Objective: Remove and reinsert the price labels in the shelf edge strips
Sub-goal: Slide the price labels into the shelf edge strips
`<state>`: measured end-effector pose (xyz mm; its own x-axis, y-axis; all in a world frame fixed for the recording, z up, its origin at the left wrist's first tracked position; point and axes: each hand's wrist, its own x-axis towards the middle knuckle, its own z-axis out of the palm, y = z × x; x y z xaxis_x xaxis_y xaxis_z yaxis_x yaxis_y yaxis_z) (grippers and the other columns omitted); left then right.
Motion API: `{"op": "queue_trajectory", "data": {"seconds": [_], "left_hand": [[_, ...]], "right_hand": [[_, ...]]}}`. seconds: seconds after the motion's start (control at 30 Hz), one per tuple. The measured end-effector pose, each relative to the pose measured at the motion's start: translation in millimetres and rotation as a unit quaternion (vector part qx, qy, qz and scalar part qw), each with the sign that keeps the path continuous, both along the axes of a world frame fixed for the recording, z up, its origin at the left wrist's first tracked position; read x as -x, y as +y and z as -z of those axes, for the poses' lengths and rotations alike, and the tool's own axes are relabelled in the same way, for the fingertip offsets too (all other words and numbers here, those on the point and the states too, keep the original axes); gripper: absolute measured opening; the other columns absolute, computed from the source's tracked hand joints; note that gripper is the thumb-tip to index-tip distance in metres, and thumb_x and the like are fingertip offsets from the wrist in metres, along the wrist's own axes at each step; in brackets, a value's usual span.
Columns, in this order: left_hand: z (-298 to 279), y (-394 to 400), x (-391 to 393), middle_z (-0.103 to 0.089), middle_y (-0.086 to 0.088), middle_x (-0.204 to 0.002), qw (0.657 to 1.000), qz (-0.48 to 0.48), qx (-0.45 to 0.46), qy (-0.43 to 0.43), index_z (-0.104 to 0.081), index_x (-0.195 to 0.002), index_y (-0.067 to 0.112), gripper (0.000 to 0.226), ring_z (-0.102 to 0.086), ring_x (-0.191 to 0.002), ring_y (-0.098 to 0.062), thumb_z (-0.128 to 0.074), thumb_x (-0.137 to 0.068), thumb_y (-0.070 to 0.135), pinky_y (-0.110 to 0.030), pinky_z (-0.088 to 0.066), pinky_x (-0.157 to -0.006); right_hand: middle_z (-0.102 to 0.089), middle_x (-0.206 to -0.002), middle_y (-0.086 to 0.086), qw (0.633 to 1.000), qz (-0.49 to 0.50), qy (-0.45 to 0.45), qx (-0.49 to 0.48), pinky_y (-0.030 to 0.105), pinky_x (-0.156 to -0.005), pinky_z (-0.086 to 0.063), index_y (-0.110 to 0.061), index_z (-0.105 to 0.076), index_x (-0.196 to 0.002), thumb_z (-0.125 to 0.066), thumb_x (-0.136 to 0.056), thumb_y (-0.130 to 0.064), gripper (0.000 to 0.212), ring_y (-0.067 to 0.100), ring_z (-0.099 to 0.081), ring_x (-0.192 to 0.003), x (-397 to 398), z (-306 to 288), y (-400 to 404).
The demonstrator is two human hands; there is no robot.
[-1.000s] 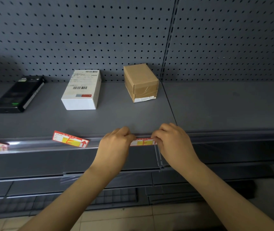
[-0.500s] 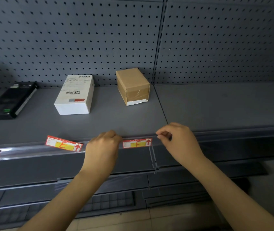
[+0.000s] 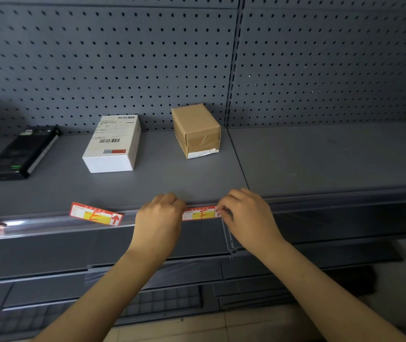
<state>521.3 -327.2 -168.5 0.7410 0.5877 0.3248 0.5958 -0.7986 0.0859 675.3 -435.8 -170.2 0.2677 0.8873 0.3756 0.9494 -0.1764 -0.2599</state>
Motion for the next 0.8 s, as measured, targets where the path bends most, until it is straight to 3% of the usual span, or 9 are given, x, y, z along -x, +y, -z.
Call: {"op": "queue_trajectory", "data": {"seconds": [0.17, 0.37, 0.5, 0.67, 0.8], "left_hand": [[6.0, 3.4, -1.2, -0.065, -0.004, -0.064, 1.000, 0.008, 0.005, 0.014, -0.072, -0.066, 0.013, 0.026, -0.061, -0.053, -0.022, -0.083, -0.053, -0.006, -0.025, -0.049, -0.042], [-4.2, 4.5, 6.9, -0.067, -0.002, -0.065, 1.000, 0.018, 0.019, -0.009, -0.074, -0.069, 0.016, 0.023, -0.063, -0.054, -0.021, -0.084, -0.058, 0.000, -0.025, -0.049, -0.043], [-14.2, 14.8, 37.6, -0.069, -0.004, -0.073, 0.999, -0.017, 0.020, -0.045, -0.074, -0.075, 0.016, 0.022, -0.064, -0.062, -0.029, -0.078, -0.063, -0.002, -0.031, -0.051, -0.048], [-27.9, 53.2, 105.1, -0.069, -0.005, -0.089, 0.993, -0.093, 0.045, -0.049, -0.074, -0.087, 0.019, 0.019, -0.065, -0.079, -0.034, -0.075, -0.071, 0.008, -0.037, -0.053, -0.064], [-36.8, 84.6, 149.5, -0.067, -0.003, -0.100, 0.995, -0.076, 0.051, -0.036, -0.073, -0.099, 0.019, 0.023, -0.063, -0.088, -0.029, -0.075, -0.077, 0.015, -0.036, -0.052, -0.069]], "right_hand": [[-0.067, -0.079, 0.000, 1.000, -0.003, 0.009, 0.000, 0.030, -0.063, -0.052, -0.014, -0.071, -0.082, -0.073, -0.078, -0.012, 0.005, 0.017, -0.061, -0.074, -1.0, 1.5, -0.8], [-0.063, -0.072, 0.002, 1.000, -0.026, 0.012, -0.013, 0.031, -0.055, -0.049, -0.013, -0.068, -0.075, -0.072, -0.076, -0.007, 0.007, 0.019, -0.058, -0.069, 12.4, -3.3, 9.1], [-0.062, -0.071, 0.002, 0.998, -0.053, 0.027, -0.025, 0.028, -0.054, -0.045, -0.013, -0.067, -0.072, -0.073, -0.075, -0.008, 0.009, 0.021, -0.059, -0.069, 44.5, -4.7, 27.7], [-0.070, -0.083, 0.002, 0.994, -0.088, 0.061, -0.025, 0.032, -0.062, -0.053, -0.013, -0.072, -0.084, -0.073, -0.077, -0.013, 0.007, 0.023, -0.064, -0.077, 100.7, -4.3, 58.2], [-0.070, -0.095, 0.001, 0.995, -0.067, 0.077, -0.024, 0.030, -0.071, -0.051, -0.016, -0.071, -0.098, -0.069, -0.083, -0.018, 0.015, 0.019, -0.063, -0.088, 139.5, -3.1, 84.2]]}}
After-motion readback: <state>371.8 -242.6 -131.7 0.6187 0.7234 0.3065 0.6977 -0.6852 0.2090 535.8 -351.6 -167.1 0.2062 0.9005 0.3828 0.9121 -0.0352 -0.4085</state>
